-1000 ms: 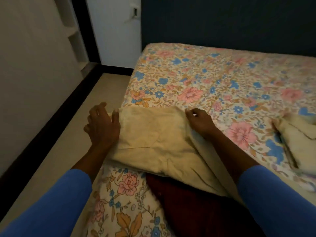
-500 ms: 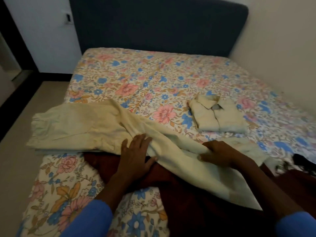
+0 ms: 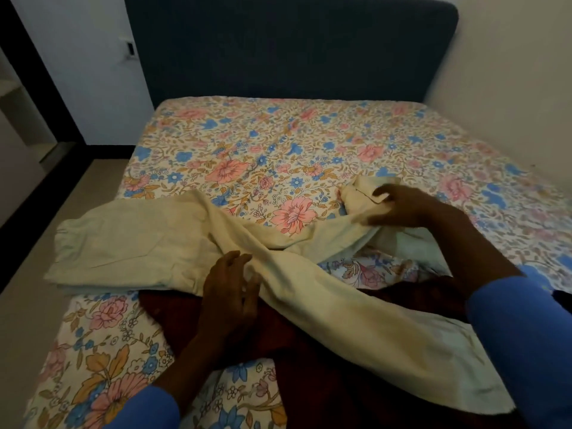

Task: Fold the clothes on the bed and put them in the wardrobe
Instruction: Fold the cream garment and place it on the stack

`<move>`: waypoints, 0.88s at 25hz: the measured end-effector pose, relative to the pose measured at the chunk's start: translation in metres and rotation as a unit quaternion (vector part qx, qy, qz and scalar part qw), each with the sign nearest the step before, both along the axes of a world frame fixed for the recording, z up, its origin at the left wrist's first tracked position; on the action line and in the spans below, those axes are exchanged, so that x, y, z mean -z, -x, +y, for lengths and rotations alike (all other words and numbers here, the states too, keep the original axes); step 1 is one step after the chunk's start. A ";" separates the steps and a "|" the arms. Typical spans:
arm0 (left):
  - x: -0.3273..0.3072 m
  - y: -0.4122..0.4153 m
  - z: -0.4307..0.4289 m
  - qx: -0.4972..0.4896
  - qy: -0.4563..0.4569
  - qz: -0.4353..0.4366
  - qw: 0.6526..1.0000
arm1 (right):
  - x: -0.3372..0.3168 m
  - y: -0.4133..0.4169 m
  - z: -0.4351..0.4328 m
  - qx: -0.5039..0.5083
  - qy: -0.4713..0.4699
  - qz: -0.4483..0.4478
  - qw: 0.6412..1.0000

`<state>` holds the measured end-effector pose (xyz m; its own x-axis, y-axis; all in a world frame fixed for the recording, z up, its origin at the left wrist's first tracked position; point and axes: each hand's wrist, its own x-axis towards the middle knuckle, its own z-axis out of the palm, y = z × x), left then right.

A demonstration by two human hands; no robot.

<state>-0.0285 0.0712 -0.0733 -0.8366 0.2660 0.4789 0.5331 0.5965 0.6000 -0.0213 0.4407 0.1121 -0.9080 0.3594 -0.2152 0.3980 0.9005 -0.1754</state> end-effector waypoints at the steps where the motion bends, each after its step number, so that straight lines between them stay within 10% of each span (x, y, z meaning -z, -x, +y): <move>1: -0.012 0.003 0.006 -0.025 -0.035 0.001 0.999 | 0.015 -0.014 0.000 0.007 0.009 -0.060 0.998; 4: -0.046 0.006 0.043 0.078 0.054 0.080 0.992 | 0.073 -0.076 -0.005 -0.004 -0.149 -0.004 0.989; 7: -0.056 -0.004 0.087 0.262 0.250 -0.044 0.931 | 0.122 -0.145 -0.012 0.124 -0.184 0.296 0.929; 11: -0.053 -0.016 0.115 0.156 0.314 -0.062 0.934 | 0.131 -0.176 0.013 0.605 0.255 0.455 0.602; 14: -0.048 -0.033 0.141 0.203 0.202 0.038 0.957 | 0.124 -0.183 0.043 0.543 0.567 0.389 0.482; 18: -0.044 -0.053 0.187 0.217 0.308 -0.066 0.924 | 0.081 -0.171 0.057 0.459 0.649 0.276 0.540; 22: -0.062 -0.054 0.199 0.196 0.264 0.105 0.939 | 0.072 -0.153 0.091 0.418 0.627 0.477 0.452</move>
